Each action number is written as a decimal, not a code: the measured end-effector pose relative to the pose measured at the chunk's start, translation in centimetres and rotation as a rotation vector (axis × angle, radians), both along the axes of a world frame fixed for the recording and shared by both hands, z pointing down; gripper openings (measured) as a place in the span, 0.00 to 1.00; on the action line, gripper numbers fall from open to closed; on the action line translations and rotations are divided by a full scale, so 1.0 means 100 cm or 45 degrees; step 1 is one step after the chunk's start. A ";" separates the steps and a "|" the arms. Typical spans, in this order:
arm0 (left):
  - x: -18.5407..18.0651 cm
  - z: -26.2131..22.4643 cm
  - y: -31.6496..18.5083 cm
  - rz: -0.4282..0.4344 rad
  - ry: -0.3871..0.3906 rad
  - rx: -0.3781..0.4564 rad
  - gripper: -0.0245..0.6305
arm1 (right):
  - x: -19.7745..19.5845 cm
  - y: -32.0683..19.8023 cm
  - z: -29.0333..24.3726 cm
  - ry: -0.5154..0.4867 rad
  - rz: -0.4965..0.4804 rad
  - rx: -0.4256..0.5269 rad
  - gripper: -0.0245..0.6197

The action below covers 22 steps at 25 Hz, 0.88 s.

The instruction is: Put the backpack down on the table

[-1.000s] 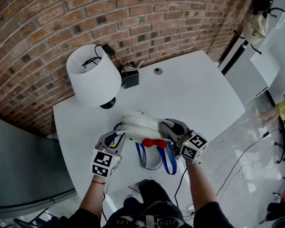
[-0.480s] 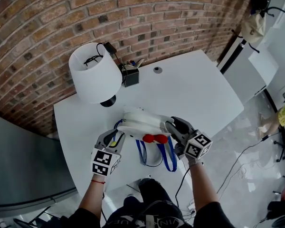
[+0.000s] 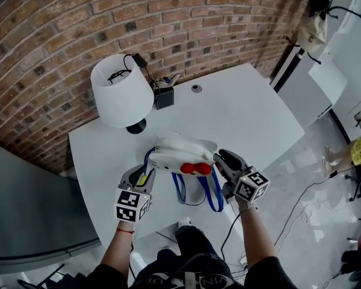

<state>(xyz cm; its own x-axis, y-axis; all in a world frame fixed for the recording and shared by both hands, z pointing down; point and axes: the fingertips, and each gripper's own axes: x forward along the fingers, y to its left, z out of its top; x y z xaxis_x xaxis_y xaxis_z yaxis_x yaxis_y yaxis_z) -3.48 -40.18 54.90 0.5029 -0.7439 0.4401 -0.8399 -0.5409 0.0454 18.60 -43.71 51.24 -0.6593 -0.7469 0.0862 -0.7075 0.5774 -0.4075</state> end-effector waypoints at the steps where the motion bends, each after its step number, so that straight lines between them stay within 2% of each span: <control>1: -0.001 0.000 0.002 -0.003 0.006 -0.003 0.18 | 0.001 0.004 -0.001 0.007 0.008 0.002 0.22; 4: -0.001 -0.005 0.009 -0.004 0.027 0.010 0.18 | 0.003 0.014 -0.003 0.011 0.031 0.010 0.20; 10: 0.007 -0.019 0.027 0.051 0.038 0.055 0.14 | -0.001 0.042 -0.012 0.022 0.043 -0.005 0.06; 12: 0.010 -0.024 0.033 0.081 0.036 0.068 0.14 | -0.002 0.049 -0.014 0.035 0.043 0.004 0.04; 17: 0.017 -0.037 0.050 0.123 0.070 0.097 0.05 | -0.019 0.073 -0.028 0.055 0.003 0.006 0.04; 22: 0.025 -0.046 0.073 0.178 0.105 0.105 0.04 | -0.049 0.103 -0.047 0.058 -0.060 0.041 0.04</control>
<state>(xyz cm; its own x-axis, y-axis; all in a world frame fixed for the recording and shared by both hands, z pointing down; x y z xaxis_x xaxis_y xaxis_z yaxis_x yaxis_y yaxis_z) -0.98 -32.88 50.33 0.6360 -0.6961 0.3331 -0.7514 -0.6570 0.0618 13.67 -33.36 46.50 -0.6895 -0.7182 0.0936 -0.6968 0.6225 -0.3564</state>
